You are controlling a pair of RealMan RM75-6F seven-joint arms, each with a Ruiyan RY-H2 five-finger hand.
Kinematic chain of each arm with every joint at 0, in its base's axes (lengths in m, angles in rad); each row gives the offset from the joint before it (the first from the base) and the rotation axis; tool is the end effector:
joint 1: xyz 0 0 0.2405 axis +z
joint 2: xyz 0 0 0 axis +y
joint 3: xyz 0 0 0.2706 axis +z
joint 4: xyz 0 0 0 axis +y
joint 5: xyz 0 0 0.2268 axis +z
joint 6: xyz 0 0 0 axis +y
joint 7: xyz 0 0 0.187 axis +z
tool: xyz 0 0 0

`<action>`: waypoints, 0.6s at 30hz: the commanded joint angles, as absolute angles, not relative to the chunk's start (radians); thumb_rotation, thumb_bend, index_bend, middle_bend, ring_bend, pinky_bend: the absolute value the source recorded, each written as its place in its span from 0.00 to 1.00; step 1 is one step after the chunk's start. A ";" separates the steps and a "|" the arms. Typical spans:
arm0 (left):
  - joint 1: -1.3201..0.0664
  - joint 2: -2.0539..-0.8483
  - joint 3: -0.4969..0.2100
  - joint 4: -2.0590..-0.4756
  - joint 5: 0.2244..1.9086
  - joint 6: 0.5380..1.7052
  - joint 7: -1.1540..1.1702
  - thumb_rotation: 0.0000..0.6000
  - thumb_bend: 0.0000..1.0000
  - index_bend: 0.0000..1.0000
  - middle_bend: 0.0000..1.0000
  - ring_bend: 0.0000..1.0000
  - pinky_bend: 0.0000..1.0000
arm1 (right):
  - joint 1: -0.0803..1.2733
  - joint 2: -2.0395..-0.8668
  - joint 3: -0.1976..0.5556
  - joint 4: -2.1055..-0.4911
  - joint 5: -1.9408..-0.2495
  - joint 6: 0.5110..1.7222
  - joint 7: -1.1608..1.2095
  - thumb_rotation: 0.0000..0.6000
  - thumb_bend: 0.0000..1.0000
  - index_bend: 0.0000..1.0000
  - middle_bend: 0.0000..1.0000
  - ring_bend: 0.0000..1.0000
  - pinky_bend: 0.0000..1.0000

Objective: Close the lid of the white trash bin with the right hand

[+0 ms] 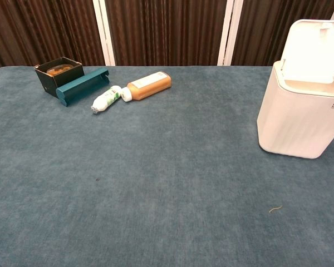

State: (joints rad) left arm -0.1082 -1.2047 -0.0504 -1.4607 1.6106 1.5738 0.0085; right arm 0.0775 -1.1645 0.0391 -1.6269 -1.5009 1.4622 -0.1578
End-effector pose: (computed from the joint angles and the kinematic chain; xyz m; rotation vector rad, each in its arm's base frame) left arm -0.3229 0.2342 0.1419 -1.4553 -0.7222 -0.9791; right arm -0.3265 -0.2209 0.1267 1.4386 -0.8582 0.8092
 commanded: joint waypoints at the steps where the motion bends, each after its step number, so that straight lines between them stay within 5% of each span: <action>1: -0.115 -1.208 -0.048 -1.460 1.598 1.554 0.014 1.00 0.46 0.02 0.00 0.00 0.01 | 0.078 -1.168 0.038 -1.627 -1.512 1.466 -0.166 1.00 0.24 0.00 0.00 0.00 0.00; 10: -0.116 -1.207 -0.052 -1.470 1.585 1.552 0.031 1.00 0.46 0.02 0.00 0.00 0.01 | 0.105 -1.182 0.075 -1.676 -1.504 1.464 -0.218 1.00 0.24 0.00 0.03 0.00 0.01; 12: -0.122 -1.209 -0.056 -1.463 1.579 1.545 0.027 1.00 0.46 0.01 0.00 0.00 0.01 | 0.126 -1.170 0.116 -1.723 -1.499 1.479 -0.277 1.00 0.27 0.02 0.22 0.14 0.26; 15: -0.130 -1.214 -0.059 -1.452 1.573 1.531 0.038 1.00 0.46 0.00 0.00 0.00 0.01 | 0.178 -1.123 0.177 -1.835 -1.455 1.442 -0.421 1.00 0.34 0.10 0.55 0.59 0.75; 18: -0.139 -1.219 -0.064 -1.441 1.554 1.509 0.049 1.00 0.46 0.00 0.00 0.00 0.01 | 0.256 -1.063 0.256 -1.960 -1.345 1.368 -0.585 1.00 0.40 0.14 0.80 0.84 0.95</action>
State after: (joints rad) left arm -0.1358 -1.2171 -0.0618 -1.4447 1.5587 1.5142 0.0453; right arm 0.1729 -1.1285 0.1656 -1.8300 -1.4480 1.4341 -0.4263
